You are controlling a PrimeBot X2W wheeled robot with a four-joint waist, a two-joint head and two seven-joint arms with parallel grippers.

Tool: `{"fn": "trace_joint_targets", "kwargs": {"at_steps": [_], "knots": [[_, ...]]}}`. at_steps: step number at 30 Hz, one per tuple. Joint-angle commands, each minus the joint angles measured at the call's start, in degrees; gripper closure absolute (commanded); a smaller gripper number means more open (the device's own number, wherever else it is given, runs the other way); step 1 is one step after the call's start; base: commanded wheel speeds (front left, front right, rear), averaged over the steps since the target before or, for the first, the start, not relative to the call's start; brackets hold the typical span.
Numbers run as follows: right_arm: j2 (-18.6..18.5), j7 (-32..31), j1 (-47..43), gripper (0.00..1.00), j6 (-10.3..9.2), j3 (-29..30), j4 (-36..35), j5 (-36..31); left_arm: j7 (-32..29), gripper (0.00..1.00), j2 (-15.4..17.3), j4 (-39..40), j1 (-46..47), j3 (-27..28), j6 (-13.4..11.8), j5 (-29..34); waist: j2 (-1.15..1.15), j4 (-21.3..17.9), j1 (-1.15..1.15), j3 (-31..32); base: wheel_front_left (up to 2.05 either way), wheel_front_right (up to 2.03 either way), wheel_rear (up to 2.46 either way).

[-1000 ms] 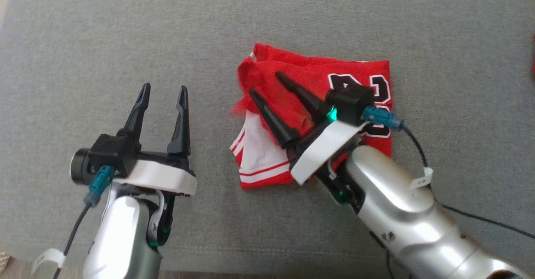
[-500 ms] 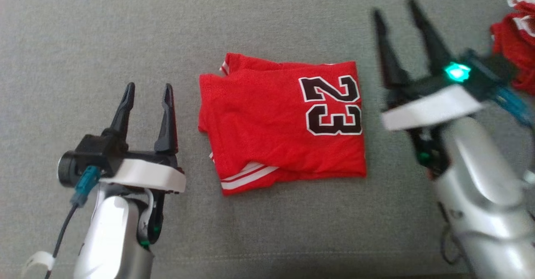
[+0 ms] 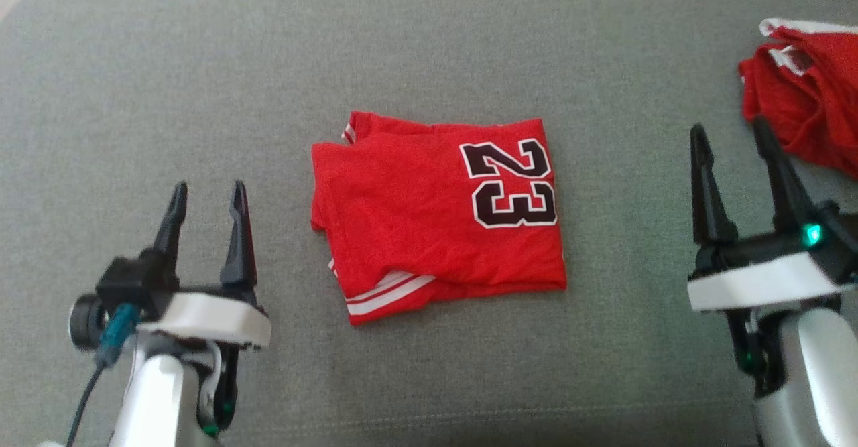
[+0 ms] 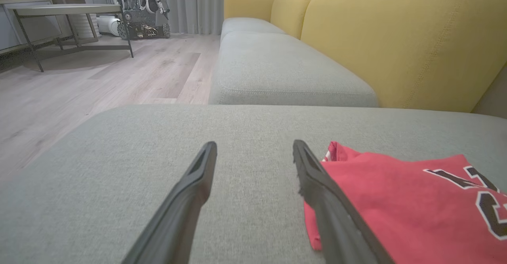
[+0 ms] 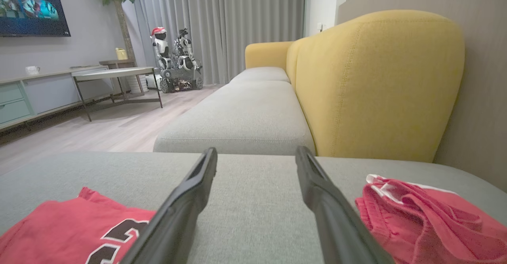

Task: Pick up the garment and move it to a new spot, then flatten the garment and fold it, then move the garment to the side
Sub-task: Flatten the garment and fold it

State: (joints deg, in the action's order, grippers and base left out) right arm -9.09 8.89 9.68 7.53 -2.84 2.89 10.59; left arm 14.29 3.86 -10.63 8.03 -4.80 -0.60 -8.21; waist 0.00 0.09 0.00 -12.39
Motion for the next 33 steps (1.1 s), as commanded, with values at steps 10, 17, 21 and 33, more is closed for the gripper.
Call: {"fn": "trace_joint_targets", "kwargs": {"at_steps": [10,17,21,33], "knots": [[1.89,-3.31,-7.01,0.00,-0.04,0.32,-5.73,1.46,0.31,0.00,2.16,0.71,-3.35,1.17,0.23,-0.18,0.00,-0.02,0.00,5.87,0.00,0.00,0.00],[2.33,-4.52,-10.19,0.00,-0.04,0.36,-6.76,1.43,-0.49,0.00,2.53,0.21,-5.36,0.95,0.54,-1.11,0.00,-0.26,0.00,8.61,0.00,0.00,0.00],[2.48,-5.05,-11.26,0.00,-0.04,0.59,-7.09,1.32,-1.40,0.00,2.50,0.70,-6.42,0.61,0.23,-1.29,0.00,-0.36,0.00,9.66,0.00,0.00,0.00],[2.63,-5.32,-11.74,0.00,-0.04,0.86,-7.93,1.27,-2.83,0.00,2.60,3.08,-7.65,0.27,-0.48,-2.11,0.00,-0.28,0.00,9.97,0.00,0.00,0.00]]}}
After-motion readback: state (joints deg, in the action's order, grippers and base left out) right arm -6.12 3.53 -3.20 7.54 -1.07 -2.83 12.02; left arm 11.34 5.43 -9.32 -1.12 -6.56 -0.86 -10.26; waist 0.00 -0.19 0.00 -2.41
